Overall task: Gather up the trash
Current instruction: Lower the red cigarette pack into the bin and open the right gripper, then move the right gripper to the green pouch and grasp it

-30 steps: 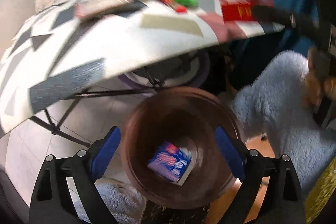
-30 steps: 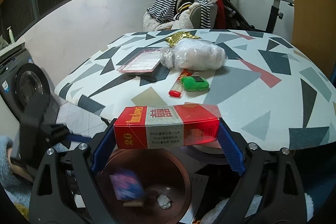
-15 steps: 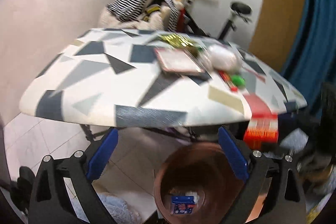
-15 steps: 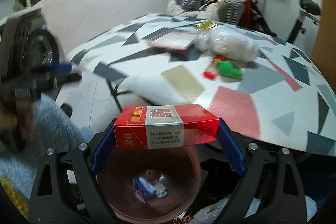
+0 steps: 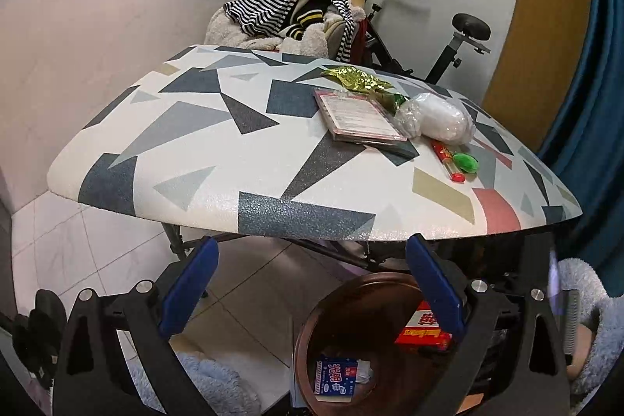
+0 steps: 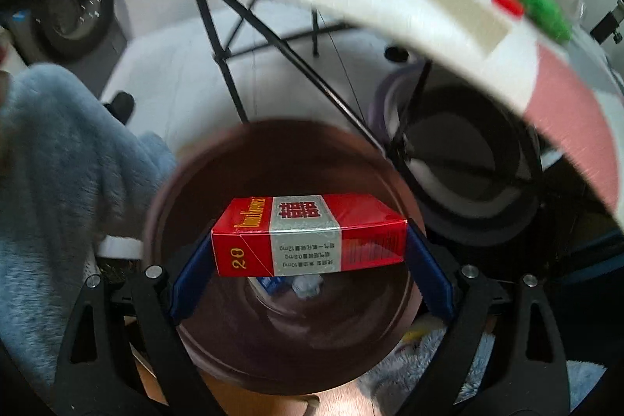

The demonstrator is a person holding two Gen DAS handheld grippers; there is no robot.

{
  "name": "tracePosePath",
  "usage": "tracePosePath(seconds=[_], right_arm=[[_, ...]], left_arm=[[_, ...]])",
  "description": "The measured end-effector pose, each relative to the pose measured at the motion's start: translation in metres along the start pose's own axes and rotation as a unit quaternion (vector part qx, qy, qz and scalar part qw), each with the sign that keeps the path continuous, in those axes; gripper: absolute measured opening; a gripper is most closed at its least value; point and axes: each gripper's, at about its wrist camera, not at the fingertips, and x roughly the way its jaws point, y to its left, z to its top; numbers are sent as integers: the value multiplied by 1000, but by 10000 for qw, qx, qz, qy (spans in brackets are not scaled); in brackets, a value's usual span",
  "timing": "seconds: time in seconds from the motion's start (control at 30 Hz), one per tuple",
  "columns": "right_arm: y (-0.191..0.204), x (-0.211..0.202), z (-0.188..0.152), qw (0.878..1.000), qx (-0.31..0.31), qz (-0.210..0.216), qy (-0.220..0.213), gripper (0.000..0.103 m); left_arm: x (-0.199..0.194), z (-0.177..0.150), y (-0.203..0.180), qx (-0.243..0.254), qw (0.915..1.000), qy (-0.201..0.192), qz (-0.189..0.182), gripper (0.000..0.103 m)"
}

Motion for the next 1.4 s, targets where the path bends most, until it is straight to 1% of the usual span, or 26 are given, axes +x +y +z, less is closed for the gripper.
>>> tracePosePath(seconds=[0.13,0.4,0.43,0.57,0.7,0.77,1.0,1.1,1.17,1.23,1.3,1.4], right_arm=[[-3,14,-3,9994,74,-121,306,89],[-6,23,-7,9981,102,-279,536,90],[-7,23,-7,9978,128,-317,562,92],[-12,26,-6,9977,214,-360,541,97],[-16,22,-5,9979,304,-354,445,97],[-18,17,-4,9981,351,-374,327,97],[-18,-24,1,9973,394,-223,-584,97],[-22,-44,3,9934,499,-176,-1017,97],[-30,-60,4,9886,674,-78,-1342,97],[-37,-71,6,9842,839,-116,-1556,97],[-44,-81,9,9800,1007,-280,-1694,97],[-52,-93,11,9760,1106,-297,-1854,97]], left_arm=[[4,-1,-2,62,9999,72,39,94],[7,-1,-2,73,9999,117,58,94],[7,-1,-2,73,9999,122,59,94],[7,-2,-1,65,9999,126,66,94],[8,-2,0,34,9999,139,72,94],[9,-1,0,15,9999,142,86,95],[9,-1,0,17,9999,115,120,96],[8,0,-1,18,9999,101,134,97],[8,0,-1,18,9999,84,148,97],[8,1,-1,16,9999,79,142,97],[8,2,-2,11,9999,51,140,97],[7,6,-2,18,9999,-33,102,97]])
